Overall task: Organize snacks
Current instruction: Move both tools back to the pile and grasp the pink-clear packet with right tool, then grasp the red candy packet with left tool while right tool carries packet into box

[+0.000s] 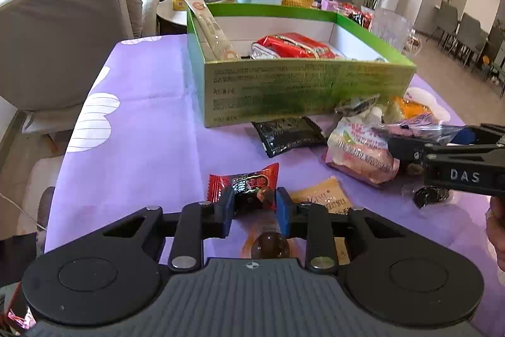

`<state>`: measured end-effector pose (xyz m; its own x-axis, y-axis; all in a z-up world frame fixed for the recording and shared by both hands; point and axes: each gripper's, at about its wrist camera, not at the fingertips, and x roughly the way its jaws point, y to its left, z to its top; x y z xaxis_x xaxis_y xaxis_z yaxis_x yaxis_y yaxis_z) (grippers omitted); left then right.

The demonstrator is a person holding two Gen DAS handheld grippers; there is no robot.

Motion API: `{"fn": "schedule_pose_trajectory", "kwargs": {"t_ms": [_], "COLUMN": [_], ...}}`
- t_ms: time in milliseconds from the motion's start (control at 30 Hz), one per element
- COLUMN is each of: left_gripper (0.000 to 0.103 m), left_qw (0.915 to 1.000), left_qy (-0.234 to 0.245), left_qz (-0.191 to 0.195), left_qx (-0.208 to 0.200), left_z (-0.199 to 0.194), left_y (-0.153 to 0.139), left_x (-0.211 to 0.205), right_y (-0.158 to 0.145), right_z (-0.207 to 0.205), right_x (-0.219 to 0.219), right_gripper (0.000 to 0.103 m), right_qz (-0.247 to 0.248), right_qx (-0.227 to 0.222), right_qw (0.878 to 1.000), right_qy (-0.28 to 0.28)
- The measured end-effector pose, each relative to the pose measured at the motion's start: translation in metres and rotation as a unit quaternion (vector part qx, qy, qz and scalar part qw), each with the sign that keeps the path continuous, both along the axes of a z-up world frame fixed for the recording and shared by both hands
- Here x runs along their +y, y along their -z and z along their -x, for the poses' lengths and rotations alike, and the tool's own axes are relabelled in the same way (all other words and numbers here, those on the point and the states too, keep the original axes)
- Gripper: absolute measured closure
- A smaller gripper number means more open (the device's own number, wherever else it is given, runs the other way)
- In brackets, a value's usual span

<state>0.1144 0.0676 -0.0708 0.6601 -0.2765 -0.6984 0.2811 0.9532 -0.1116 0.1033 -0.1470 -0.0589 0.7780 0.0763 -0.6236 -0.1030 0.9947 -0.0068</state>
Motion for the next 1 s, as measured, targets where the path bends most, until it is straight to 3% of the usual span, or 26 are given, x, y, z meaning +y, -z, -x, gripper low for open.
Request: {"fn": "schedule_pose_trajectory", "kwargs": {"t_ms": [233, 567, 1000], "left_gripper": [0.081, 0.083, 0.083], "left_qw": [0.9996, 0.9974, 0.9964], "left_qy": [-0.012, -0.019, -0.03], "left_qz": [0.024, 0.053, 0.058], "left_qx": [-0.013, -0.045, -0.055], "left_z": [0.007, 0.02, 0.016], "left_y": [-0.011, -0.034, -0.044], "left_x": [0.007, 0.02, 0.015], "right_y": [-0.018, -0.049, -0.063], "right_z": [0.014, 0.036, 0.033], "right_x": [-0.015, -0.015, -0.018], "right_gripper": [0.041, 0.041, 0.041], "right_qz": [-0.045, -0.049, -0.051], "right_qx": [-0.003, -0.056, -0.081], "right_qw": [0.999, 0.997, 0.995], "right_qy": [-0.008, -0.019, -0.03]}}
